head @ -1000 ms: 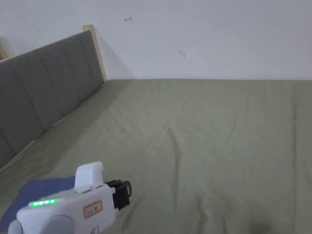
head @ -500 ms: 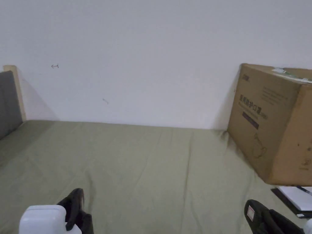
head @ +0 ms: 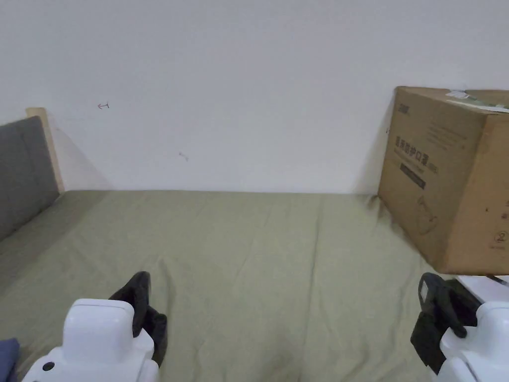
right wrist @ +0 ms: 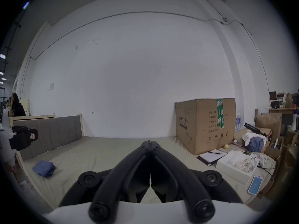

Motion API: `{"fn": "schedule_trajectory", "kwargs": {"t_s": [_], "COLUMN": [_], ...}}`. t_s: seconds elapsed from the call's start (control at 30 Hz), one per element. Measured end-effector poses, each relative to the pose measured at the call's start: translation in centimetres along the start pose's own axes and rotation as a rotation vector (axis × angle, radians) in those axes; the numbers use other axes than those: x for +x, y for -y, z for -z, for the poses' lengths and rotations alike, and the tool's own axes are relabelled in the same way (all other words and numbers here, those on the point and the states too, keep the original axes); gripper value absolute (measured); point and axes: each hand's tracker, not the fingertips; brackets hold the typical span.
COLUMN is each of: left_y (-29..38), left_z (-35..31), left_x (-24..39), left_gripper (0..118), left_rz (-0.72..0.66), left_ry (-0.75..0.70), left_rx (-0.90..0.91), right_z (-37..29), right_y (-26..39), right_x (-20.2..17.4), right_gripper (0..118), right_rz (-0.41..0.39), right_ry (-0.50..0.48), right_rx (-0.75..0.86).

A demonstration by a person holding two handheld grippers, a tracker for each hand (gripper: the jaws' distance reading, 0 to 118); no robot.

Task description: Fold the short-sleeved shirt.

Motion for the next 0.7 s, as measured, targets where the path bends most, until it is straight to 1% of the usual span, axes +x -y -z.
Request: {"fn": "schedule_trajectory", "kwargs": {"t_s": [0.07, 0.1, 0.13, 0.17, 0.2, 0.23, 0.27, 0.33, 0.37, 0.53, 0.7], "left_y": [0.0, 0.0, -0.1, -0.2, -0.1, 0.0, 0.0, 0.0, 0.0, -0.2, -0.1], "left_z": [0.0, 0.0, 0.0, 0.2, 0.3, 0.4, -0.1, -0.2, -0.2, 0.3, 0.5], "left_x": [-0.1, -0.1, -0.2, -0.2, -0.1, -0.1, 0.0, 0.4, 0.5, 0.4, 0.5], "left_gripper": [1, 10, 28, 63, 94, 115, 117, 118, 118, 118, 118], "left_rz": [-0.003, -0.007, -0.016, -0.027, -0.043, -0.054, -0.053, -0.045, -0.040, -0.063, -0.044], "left_ry": [0.003, 0.016, 0.039, 0.063, 0.083, 0.080, 0.082, 0.052, 0.046, 0.077, 0.105], "left_rx": [0.003, 0.005, 0.000, -0.017, -0.029, -0.033, 0.011, 0.018, 0.020, 0.010, 0.012], "right_z": [0.1, 0.0, 0.0, -0.1, -0.1, -0.1, -0.5, -0.6, -0.6, -0.4, -0.2], "right_y": [0.1, 0.2, 0.4, 0.5, 0.5, 0.4, 0.7, 0.1, -0.2, -0.1, -0.1], "right_x": [0.0, 0.0, 0.1, 0.0, 0.0, -0.1, -0.1, -0.7, -1.0, -1.2, -1.3], "right_gripper": [4, 15, 33, 66, 97, 116, 117, 118, 118, 118, 118], "right_rz": [-0.002, -0.004, -0.007, -0.015, -0.020, -0.022, -0.023, -0.033, -0.042, -0.076, -0.068], "right_ry": [0.015, 0.014, 0.010, 0.005, 0.004, 0.007, 0.005, 0.025, 0.012, 0.019, 0.008], "right_rx": [-0.023, -0.025, -0.023, -0.019, -0.022, -0.028, -0.025, 0.003, 0.005, 0.006, 0.001]}}
